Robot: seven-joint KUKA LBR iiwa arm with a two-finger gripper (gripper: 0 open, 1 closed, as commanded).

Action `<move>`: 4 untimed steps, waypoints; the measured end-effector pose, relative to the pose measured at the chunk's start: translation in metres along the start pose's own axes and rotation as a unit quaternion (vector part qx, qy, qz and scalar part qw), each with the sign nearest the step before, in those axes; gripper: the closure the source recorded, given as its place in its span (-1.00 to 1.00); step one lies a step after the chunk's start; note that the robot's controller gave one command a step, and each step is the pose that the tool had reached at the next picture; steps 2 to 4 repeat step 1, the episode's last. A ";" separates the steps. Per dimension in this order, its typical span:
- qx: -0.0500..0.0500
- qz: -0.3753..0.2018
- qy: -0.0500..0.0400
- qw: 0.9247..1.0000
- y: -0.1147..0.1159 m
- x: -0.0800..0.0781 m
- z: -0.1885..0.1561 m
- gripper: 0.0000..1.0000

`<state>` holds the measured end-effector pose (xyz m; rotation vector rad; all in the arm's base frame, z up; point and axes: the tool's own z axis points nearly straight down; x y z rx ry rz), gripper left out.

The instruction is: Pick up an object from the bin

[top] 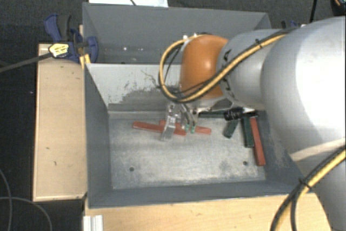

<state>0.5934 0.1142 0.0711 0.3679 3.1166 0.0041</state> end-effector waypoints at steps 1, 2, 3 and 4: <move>-0.001 0.004 -0.003 1.000 -0.012 0.010 -0.154 1.00; -0.001 0.004 -0.003 1.000 -0.012 0.010 -0.154 1.00; -0.001 0.004 -0.003 1.000 -0.012 0.010 -0.154 1.00; -0.001 0.004 -0.003 1.000 -0.012 0.010 -0.154 1.00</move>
Offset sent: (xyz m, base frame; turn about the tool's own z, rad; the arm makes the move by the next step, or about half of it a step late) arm -0.0148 -0.0098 0.1482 0.0128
